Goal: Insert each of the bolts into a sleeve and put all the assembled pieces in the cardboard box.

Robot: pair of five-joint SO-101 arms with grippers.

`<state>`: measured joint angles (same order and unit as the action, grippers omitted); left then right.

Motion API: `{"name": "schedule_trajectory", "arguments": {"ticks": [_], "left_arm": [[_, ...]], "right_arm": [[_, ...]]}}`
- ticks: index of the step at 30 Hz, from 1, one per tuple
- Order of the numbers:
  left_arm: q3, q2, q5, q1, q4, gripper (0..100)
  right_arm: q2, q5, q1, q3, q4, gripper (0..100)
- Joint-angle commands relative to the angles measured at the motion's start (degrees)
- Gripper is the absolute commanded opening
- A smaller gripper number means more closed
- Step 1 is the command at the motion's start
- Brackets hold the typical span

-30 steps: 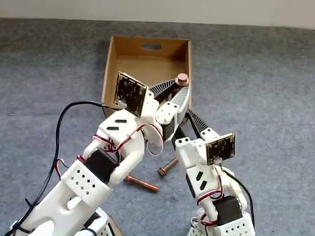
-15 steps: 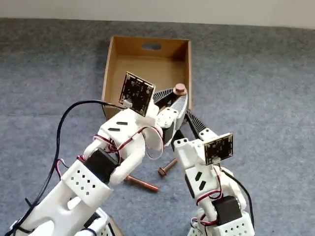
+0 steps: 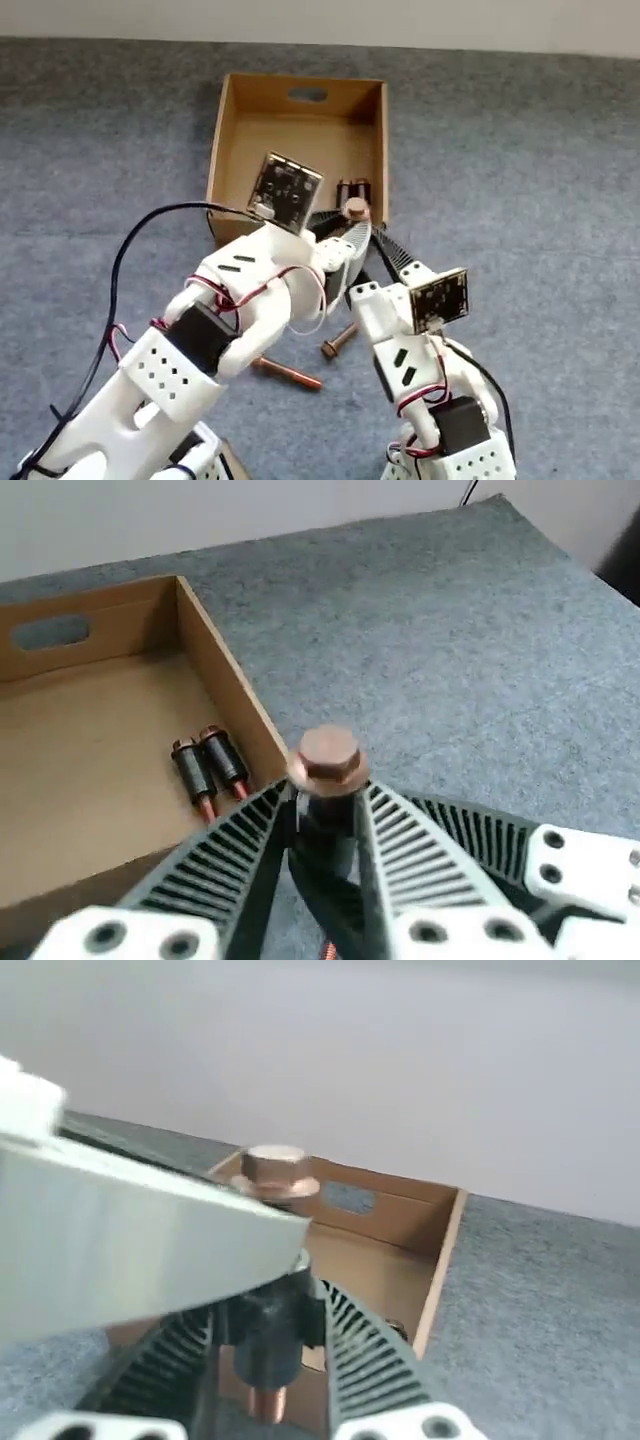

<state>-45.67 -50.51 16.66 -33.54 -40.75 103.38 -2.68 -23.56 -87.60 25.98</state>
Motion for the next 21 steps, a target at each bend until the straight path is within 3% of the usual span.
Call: {"name": "schedule_trajectory", "arguments": {"ticks": [1,16,21], "left_arm": [[3.3,-0.13,4.66,-0.22,-5.63,17],[23.25,-0.13,4.57,-0.13,-31.38,17],[24.48,-0.13,4.48,6.37,-38.15,2]], "right_arm": [[0.48,0.7,-0.13,0.66,0.13,0.5],[0.48,0.7,-0.13,0.57,0.4,0.5],[0.31,0.62,-0.04,0.57,0.66,0.5]]}}
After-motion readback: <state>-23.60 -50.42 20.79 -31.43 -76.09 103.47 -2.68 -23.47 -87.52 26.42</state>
